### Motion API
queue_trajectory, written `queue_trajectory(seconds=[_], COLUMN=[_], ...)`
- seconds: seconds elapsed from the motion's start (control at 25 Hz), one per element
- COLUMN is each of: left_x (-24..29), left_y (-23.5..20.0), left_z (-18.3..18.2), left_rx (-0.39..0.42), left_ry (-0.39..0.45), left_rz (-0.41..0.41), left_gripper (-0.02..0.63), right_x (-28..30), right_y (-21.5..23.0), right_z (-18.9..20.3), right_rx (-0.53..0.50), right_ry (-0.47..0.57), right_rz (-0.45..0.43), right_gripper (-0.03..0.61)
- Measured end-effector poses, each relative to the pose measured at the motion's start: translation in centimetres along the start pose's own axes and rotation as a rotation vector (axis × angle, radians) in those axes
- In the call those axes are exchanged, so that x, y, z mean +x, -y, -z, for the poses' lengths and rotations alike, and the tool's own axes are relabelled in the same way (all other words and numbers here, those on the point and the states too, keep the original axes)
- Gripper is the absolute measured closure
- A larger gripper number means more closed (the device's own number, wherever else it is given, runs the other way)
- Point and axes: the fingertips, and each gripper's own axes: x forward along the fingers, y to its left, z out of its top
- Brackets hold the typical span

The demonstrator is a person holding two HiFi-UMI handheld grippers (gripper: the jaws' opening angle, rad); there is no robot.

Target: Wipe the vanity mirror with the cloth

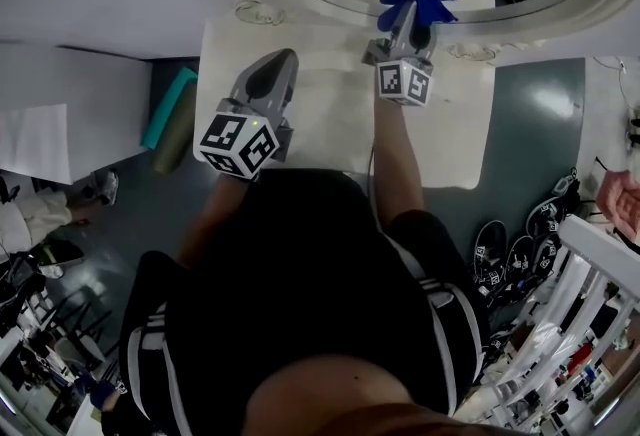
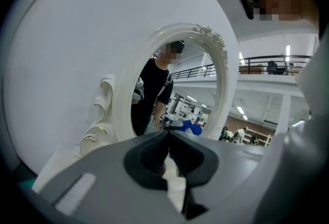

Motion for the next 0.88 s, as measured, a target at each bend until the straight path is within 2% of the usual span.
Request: queue_trajectory(seconds=[0.52,0.72,0.88], left_x=[-5.2,-6.7,-8.6], left_y=[-4.8,-5.9,-7.6], left_z=[-1.4,-1.7,-2.6], left_rx=[-0.023,-0.030,-0.039], left_ry=[0.061,0.081,0.099], left_rz=[-0.068,-0.101,-0.116], left_gripper=[0.603,0.603,0.603], right_x=[1.5,1.8,2.4], right_y=[-11.4,-13.1,-17.0], right_z=[4.0,4.7,5.9], right_rx=[-0.049,-0.057,-0.083], right_ry=[-0.044,-0.061,-0.083], right_rz=[-0.206,-0.239,-0.300], right_gripper=[0.511,0.512,0.512])
